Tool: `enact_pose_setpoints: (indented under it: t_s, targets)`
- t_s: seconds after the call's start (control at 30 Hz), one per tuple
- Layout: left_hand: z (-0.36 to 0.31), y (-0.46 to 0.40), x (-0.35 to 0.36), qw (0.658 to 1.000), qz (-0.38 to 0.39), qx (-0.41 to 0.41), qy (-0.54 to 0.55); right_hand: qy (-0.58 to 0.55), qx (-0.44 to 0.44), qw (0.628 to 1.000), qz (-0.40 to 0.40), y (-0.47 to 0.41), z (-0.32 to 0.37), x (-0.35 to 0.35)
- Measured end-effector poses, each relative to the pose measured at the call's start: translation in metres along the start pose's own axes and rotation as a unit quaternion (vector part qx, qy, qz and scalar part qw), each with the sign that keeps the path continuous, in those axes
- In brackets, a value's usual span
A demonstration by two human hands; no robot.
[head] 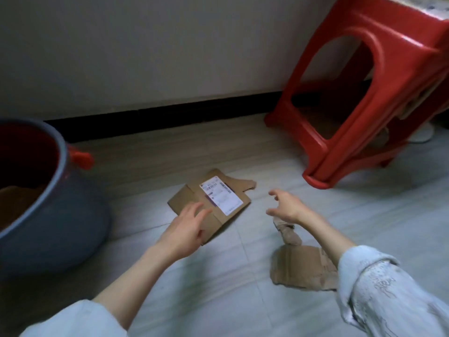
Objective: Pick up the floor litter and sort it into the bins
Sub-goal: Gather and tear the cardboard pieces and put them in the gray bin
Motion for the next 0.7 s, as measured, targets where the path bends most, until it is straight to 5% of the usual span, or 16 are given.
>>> enact_pose_setpoints:
  t_s: [0.23,0.4,0.5,0.7]
  targets:
    - [-0.006,-0.055,0.067,0.977,0.199,-0.067,-0.023,0.080,0.152,0.969,0.178,-0.009,-0.116,0.083]
    - [0.000,-0.090,0.077,0.969,0.211,-0.092,-0.092,-0.018,0.114,0.992,0.060,-0.038,-0.123,0.092]
    - [-0.002,-0.100,0.087,0.964,0.218,-0.075,-0.132,0.039,0.096,0.994,-0.025,-0.047,-0.120,0.085]
    - [0.005,-0.084,0.113,0.964,0.222,-0.078,-0.123,-0.002,0.019,0.998,-0.064,-0.058,-0.104,0.098]
Point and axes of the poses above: each hand's wrist, its own y-axis away from the middle knuckle, its own x-axis out of the palm, z = x × y, the point moved 7 cm from there along -y, towards the middle knuckle, and after that the axes turned 5 degrees about z, right-handed, at the moved point
